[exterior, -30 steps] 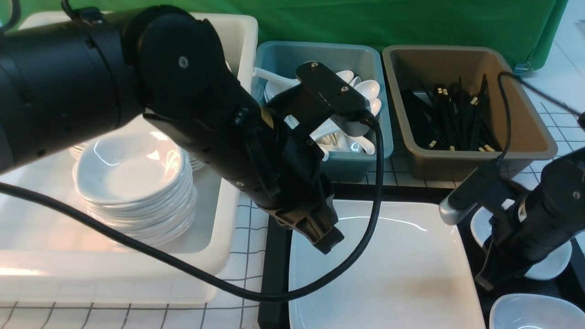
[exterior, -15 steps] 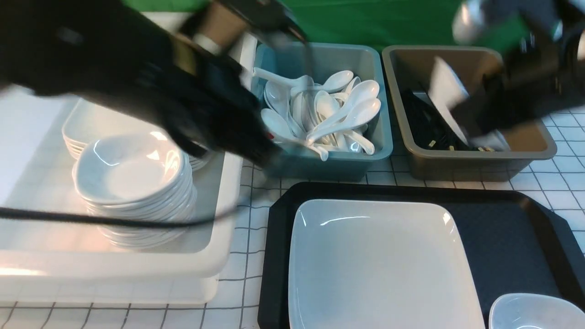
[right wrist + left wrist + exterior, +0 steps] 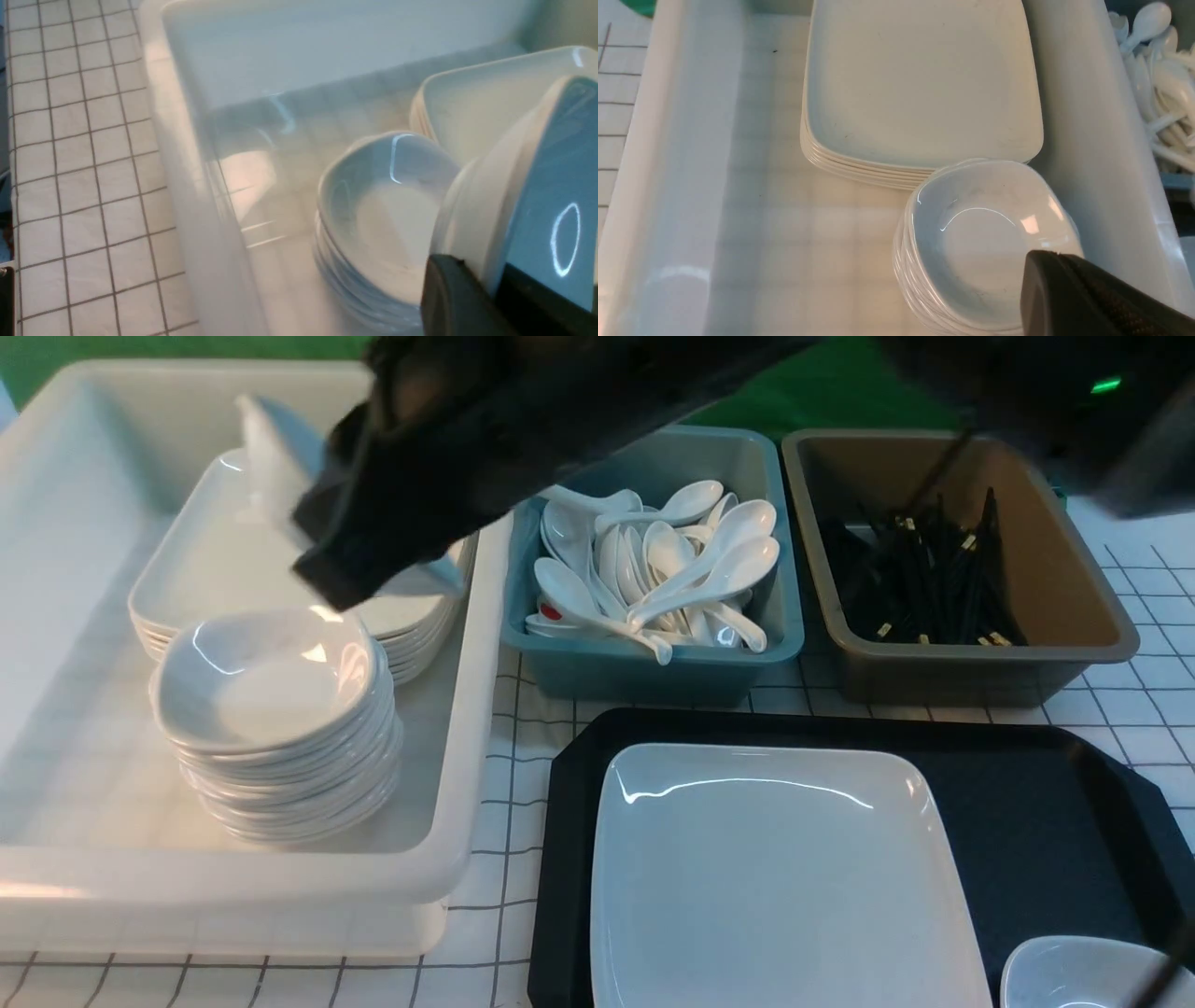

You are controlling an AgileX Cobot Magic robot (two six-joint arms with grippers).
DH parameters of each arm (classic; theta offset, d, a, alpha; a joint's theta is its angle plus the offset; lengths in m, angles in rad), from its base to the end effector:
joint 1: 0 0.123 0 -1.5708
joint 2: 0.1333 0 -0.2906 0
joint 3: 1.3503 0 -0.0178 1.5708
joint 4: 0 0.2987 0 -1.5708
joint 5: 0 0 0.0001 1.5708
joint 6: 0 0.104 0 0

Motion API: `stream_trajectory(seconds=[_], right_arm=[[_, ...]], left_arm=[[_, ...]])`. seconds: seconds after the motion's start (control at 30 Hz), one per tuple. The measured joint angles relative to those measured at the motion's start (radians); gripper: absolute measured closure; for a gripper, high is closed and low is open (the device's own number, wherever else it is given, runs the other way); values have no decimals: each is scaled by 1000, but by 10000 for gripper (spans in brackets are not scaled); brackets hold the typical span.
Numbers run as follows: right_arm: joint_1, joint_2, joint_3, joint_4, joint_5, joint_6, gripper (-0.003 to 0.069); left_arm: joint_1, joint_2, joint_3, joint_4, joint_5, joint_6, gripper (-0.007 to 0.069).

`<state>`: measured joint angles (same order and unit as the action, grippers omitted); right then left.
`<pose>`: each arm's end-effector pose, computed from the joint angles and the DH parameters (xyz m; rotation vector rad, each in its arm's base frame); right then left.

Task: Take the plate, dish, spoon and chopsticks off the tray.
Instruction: Use the right arm to put the small plate into the large storage box on the left

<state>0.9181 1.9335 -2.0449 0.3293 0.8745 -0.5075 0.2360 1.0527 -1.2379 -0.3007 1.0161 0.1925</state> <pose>0.2879 0.4191 0.3940 -1.4036 1.7809 0.6177 0.2484 0.0328 0.4232 -0.1022 2.2679 -0.1515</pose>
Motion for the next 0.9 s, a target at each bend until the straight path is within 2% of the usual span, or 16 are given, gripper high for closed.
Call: stream_trajectory(seconds=[0.27, 0.4, 0.5, 0.73, 0.83, 0.9], right_arm=[[34, 231, -214, -13, -24, 3, 622], [34, 287, -236, -44, -58, -5, 615], [34, 308, -236, -86, -54, -9, 566], [42, 292, -244, -98, 6, 76, 249], [43, 252, -253, -106, 64, 89, 167], [43, 215, -258, -120, 82, 90, 149]], left_arm=[[11, -11, 18, -46, 28, 44, 627], [11, -11, 18, -46, 29, 44, 627], [11, -11, 18, -46, 29, 48, 627], [11, -11, 18, -46, 28, 55, 627], [11, -11, 18, -49, 28, 58, 627], [11, -11, 18, -59, 28, 59, 627]])
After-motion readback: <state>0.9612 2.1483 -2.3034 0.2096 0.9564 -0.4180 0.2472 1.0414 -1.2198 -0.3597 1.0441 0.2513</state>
